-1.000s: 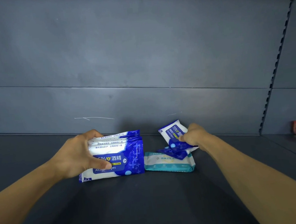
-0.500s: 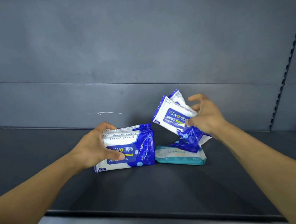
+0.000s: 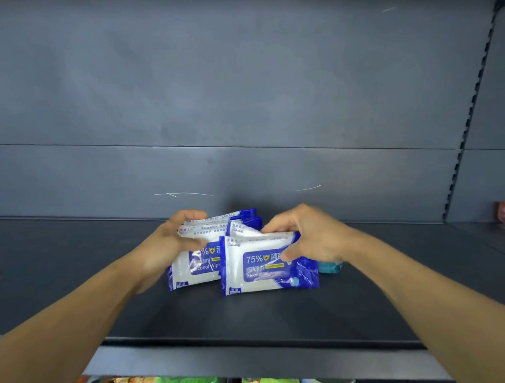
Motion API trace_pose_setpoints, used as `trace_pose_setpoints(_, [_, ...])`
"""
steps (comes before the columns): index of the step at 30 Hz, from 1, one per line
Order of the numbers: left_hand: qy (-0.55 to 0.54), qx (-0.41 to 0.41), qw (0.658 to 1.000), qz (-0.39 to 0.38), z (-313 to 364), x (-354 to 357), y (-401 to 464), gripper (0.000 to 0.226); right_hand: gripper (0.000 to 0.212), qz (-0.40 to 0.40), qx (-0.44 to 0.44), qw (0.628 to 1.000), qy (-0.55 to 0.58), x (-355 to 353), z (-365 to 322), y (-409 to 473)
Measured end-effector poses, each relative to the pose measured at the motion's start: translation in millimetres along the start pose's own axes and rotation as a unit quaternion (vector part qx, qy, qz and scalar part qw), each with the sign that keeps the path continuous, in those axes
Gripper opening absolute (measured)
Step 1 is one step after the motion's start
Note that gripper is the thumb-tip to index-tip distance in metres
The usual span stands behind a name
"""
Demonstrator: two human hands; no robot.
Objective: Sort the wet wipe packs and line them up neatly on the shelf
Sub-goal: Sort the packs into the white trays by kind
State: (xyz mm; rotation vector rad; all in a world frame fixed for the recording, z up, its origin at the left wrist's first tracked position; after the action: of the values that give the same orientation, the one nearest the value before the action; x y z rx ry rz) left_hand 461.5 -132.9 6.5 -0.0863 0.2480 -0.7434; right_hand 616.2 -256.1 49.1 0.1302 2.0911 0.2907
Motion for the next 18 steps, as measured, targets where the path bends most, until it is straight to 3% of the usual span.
trace_pose_setpoints(2, [-0.039, 0.010, 0.999, -0.003, 2.0, 1.2, -4.1, 0.039, 0.048, 0.006, -0.002, 0.999, -0.048, 4.4, -6.0, 5.0])
trace_pose_setpoints(4, [-0.024, 0.030, 0.999, -0.010, 4.0, 4.9, -8.4, 0.081, 0.047, 0.040, 0.002, 0.996, -0.074, 6.7, -10.4, 7.1])
trace_pose_setpoints(7, [0.010, 0.058, 0.998, -0.014, 5.3, 10.6, -10.3, 0.102, 0.051, 0.117, 0.004, 0.989, -0.088, 6.3, -13.2, 7.4])
trace_pose_setpoints(10, [0.054, 0.064, 0.997, 0.001, 7.2, 18.1, -11.0, 0.086, 0.057, 0.167, 0.007, 0.984, -0.059, 10.4, -12.3, 5.2])
trace_pose_setpoints(14, [0.090, 0.073, 0.992, 0.043, 10.2, 20.8, -10.1, 0.067, 0.053, 0.160, 0.011, 0.987, -0.014, 3.9, 0.2, 2.7])
trace_pose_setpoints(16, [0.083, 0.072, 0.993, 0.044, 9.6, 19.9, -9.8, 0.067, 0.040, 0.212, 0.048, 0.975, 0.032, -20.9, 23.3, -5.2])
trace_pose_setpoints(18, [0.080, 0.068, 0.994, 0.033, 9.2, 20.4, -10.8, 0.077, 0.030, 0.273, 0.122, 0.954, -0.012, -54.1, 60.3, -18.3])
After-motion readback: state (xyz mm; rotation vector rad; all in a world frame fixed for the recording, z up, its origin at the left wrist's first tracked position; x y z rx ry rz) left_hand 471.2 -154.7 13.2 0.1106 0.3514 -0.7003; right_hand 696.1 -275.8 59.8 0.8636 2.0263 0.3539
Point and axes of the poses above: each hand's wrist, its own y-axis towards the middle knuckle, its own x-axis out of the palm, z = x × y, the point moved 10 cm from there along y, towards the middle knuckle, and after that the axes turned 14 degrees about -x, right-handed, at the moved point
